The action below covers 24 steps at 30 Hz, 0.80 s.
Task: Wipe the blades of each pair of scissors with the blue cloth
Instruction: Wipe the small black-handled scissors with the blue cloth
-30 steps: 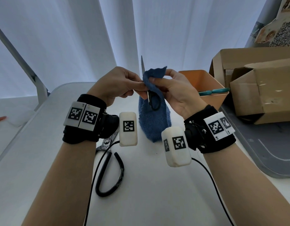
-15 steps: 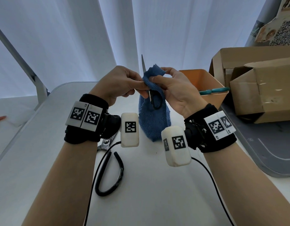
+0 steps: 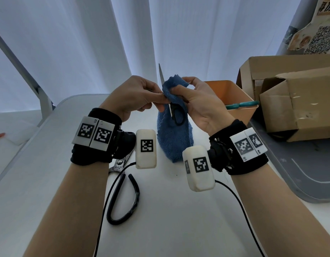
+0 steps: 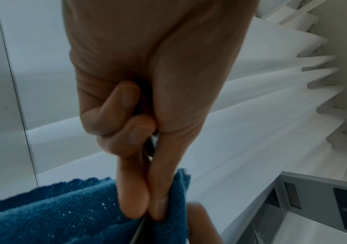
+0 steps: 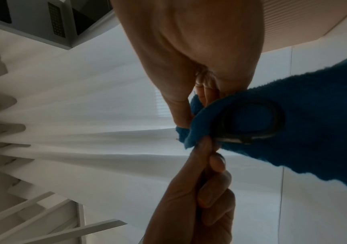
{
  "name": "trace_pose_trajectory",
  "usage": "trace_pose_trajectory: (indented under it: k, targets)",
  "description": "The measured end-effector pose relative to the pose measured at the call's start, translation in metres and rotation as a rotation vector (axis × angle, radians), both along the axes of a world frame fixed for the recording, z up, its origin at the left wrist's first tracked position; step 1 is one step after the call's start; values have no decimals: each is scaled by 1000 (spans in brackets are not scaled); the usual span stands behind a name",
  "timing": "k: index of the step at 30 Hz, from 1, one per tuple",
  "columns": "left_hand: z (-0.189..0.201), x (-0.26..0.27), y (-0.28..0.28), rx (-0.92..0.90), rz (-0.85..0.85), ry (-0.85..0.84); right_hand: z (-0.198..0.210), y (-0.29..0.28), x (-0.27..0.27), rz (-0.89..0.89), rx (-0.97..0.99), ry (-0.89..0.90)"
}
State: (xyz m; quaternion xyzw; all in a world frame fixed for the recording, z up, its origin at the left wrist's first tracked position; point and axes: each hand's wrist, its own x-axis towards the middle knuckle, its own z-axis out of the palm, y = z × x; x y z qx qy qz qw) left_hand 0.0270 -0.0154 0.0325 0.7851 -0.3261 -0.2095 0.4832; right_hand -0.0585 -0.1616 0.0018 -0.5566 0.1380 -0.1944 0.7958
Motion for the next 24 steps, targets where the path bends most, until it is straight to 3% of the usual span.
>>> trace_pose_trajectory:
  k: [24]
  targets:
    - [6, 3, 7, 11, -43, -4, 3, -2, -4, 93, -6, -31]
